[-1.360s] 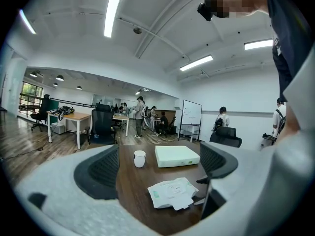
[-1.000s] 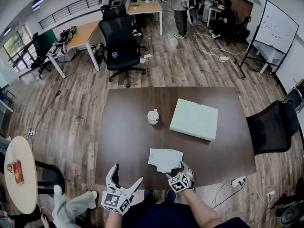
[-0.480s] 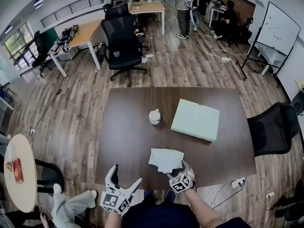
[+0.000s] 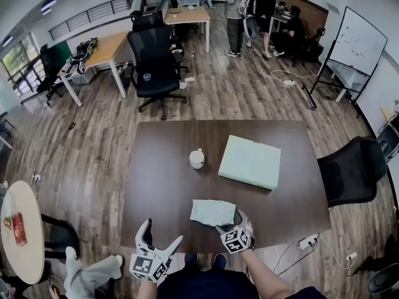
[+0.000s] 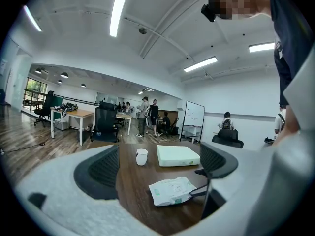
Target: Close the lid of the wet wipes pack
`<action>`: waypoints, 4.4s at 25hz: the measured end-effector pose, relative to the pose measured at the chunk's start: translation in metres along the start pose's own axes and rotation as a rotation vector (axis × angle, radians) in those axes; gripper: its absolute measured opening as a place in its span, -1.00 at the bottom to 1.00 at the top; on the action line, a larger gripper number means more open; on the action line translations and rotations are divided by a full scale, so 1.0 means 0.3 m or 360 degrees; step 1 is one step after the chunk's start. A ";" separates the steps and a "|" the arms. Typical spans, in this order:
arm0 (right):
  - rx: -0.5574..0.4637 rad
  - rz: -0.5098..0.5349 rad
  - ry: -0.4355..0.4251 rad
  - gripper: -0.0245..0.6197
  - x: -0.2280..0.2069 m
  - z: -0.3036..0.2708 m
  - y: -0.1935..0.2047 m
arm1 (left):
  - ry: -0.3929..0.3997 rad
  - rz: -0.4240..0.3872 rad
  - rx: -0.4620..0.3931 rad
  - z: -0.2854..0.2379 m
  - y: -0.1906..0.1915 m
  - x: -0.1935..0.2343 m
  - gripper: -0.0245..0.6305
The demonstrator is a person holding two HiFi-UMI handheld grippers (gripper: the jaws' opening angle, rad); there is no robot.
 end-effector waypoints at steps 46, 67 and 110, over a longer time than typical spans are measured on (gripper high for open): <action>0.0441 -0.0942 -0.0061 0.55 -0.110 -0.197 0.048 | -0.0017 -0.0033 0.0022 -0.015 0.016 -0.027 0.61; 0.0622 -0.0935 -0.0051 0.65 -0.122 -0.230 0.104 | -0.0032 -0.0002 0.0033 -0.036 0.033 -0.014 0.61; -0.0474 -0.0937 -0.0018 0.63 -0.222 0.389 -0.237 | 0.0113 0.0003 0.0024 -0.105 0.023 -0.064 0.61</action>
Point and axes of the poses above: the fingertips, and each gripper's own axes: z backward along the fingers, x to its left, y out of its underside, the point moved 1 cm from there along z, backward along the fingers, and after that the axes turned 7 degrees about z, right-handed, at the moved point
